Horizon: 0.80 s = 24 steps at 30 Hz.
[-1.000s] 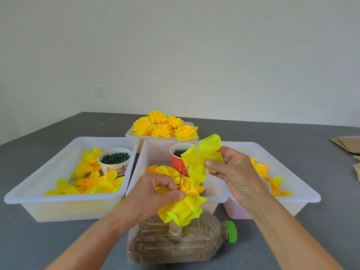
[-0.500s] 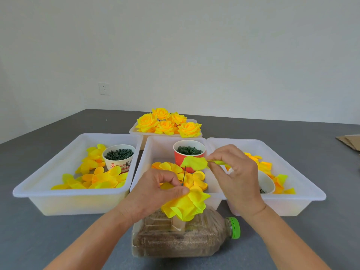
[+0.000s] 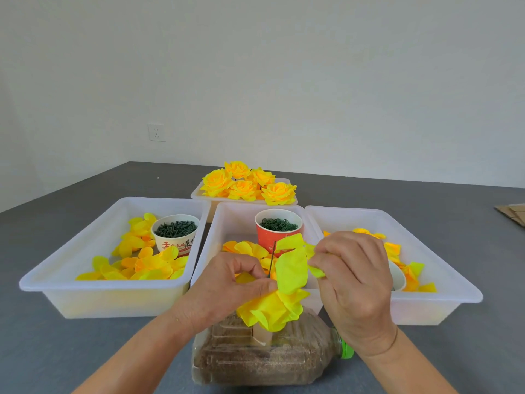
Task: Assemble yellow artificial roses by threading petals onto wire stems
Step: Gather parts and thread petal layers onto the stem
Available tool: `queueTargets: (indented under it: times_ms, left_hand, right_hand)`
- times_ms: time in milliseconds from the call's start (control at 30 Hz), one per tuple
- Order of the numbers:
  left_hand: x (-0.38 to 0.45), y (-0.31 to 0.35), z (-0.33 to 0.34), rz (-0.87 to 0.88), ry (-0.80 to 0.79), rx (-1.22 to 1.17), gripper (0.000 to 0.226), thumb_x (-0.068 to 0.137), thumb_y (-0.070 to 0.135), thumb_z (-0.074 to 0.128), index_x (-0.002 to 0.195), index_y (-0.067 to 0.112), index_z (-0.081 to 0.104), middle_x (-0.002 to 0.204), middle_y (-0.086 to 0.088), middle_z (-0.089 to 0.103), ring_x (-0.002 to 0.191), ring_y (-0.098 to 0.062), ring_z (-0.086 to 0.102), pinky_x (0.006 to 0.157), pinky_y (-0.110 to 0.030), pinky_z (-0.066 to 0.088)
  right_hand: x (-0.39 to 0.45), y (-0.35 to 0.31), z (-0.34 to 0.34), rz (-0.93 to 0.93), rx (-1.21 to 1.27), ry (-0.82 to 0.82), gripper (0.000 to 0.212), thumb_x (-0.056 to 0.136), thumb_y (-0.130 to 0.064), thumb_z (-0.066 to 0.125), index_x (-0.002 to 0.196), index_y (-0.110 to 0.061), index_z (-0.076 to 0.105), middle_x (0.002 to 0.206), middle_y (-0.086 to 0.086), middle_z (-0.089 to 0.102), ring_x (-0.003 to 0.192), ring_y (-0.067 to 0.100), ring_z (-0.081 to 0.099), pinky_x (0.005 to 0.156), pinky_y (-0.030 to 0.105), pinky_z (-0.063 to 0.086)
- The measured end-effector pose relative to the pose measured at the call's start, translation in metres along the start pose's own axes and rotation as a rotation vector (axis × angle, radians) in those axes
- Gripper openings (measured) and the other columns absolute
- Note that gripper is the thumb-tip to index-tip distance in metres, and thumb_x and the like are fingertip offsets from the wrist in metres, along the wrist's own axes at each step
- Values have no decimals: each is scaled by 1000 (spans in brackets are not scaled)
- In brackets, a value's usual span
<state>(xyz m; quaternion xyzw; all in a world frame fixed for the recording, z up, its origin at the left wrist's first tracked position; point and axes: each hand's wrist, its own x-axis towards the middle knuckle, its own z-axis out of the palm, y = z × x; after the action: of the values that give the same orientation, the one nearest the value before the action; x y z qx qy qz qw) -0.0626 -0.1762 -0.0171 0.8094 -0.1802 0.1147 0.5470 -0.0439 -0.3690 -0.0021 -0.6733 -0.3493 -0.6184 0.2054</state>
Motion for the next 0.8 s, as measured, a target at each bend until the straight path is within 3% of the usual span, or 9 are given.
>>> queueTargets:
  times_ms: [100, 200, 233, 300, 400, 533, 667, 733, 800]
  left_hand:
    - [1, 0, 0, -4, 4, -1, 17, 65, 40, 71, 59, 25, 67, 59, 12, 60, 60, 2, 50, 62, -13, 41]
    - [0, 1, -1, -15, -8, 14, 18, 66, 40, 71, 61, 23, 67, 58, 12, 59, 60, 3, 49, 63, -11, 40]
    - [0, 2, -1, -20, -10, 9, 17, 66, 40, 71, 61, 24, 68, 58, 12, 59, 61, 2, 49, 63, -11, 39]
    - [1, 5, -2, -39, -6, -5, 16, 66, 39, 72, 61, 25, 69, 60, 12, 61, 62, 2, 51, 63, -11, 40]
    - [2, 8, -4, -71, -1, -25, 19, 64, 40, 71, 68, 21, 73, 68, 6, 69, 67, 0, 58, 65, -13, 45]
    - [5, 16, -11, -115, 81, -98, 30, 68, 50, 69, 80, 22, 75, 84, 4, 73, 82, -6, 67, 68, -12, 49]
    - [23, 31, -23, -155, 308, -203, 43, 63, 60, 71, 83, 21, 72, 82, 1, 73, 79, -10, 68, 75, -22, 51]
    - [33, 43, -25, -207, 250, -304, 48, 57, 54, 66, 86, 16, 71, 82, -6, 73, 78, -16, 69, 79, -28, 52]
    - [38, 52, -22, -254, 143, -422, 33, 61, 39, 69, 82, 13, 69, 78, -6, 72, 72, -19, 69, 74, -29, 56]
  right_hand:
    - [-1, -2, 1, 126, 95, -35, 17, 75, 9, 58, 64, -2, 65, 75, 7, 65, 76, 21, 54, 68, 34, 42]
    - [7, -6, 2, 660, 358, -70, 19, 74, -2, 68, 70, -20, 63, 69, -9, 63, 68, 3, 55, 64, 16, 43]
    - [12, -6, 3, 861, 454, -80, 22, 75, -6, 71, 68, -25, 62, 67, -8, 64, 62, 2, 55, 60, 15, 45]
    - [20, -1, 5, 1212, 713, -114, 16, 77, -7, 71, 67, -19, 67, 64, 0, 66, 58, 13, 59, 58, 27, 51]
    - [31, 6, 9, 1536, 954, -196, 14, 81, -9, 68, 67, -12, 68, 61, 3, 67, 52, 15, 60, 50, 26, 52]
    - [40, 11, 15, 1691, 1024, -232, 10, 83, -11, 65, 73, -13, 65, 59, 0, 67, 49, 12, 61, 52, 26, 48]
    - [45, 11, 15, 1637, 1172, -341, 3, 75, -14, 67, 78, -12, 66, 65, 2, 69, 55, 13, 64, 48, 23, 50]
    - [48, 8, 15, 1591, 1236, -439, 21, 64, -21, 69, 82, -12, 68, 71, 4, 70, 61, 16, 65, 54, 26, 53]
    - [50, 6, 16, 1559, 1292, -512, 27, 59, -23, 69, 84, -12, 69, 73, 7, 70, 63, 18, 66, 57, 28, 55]
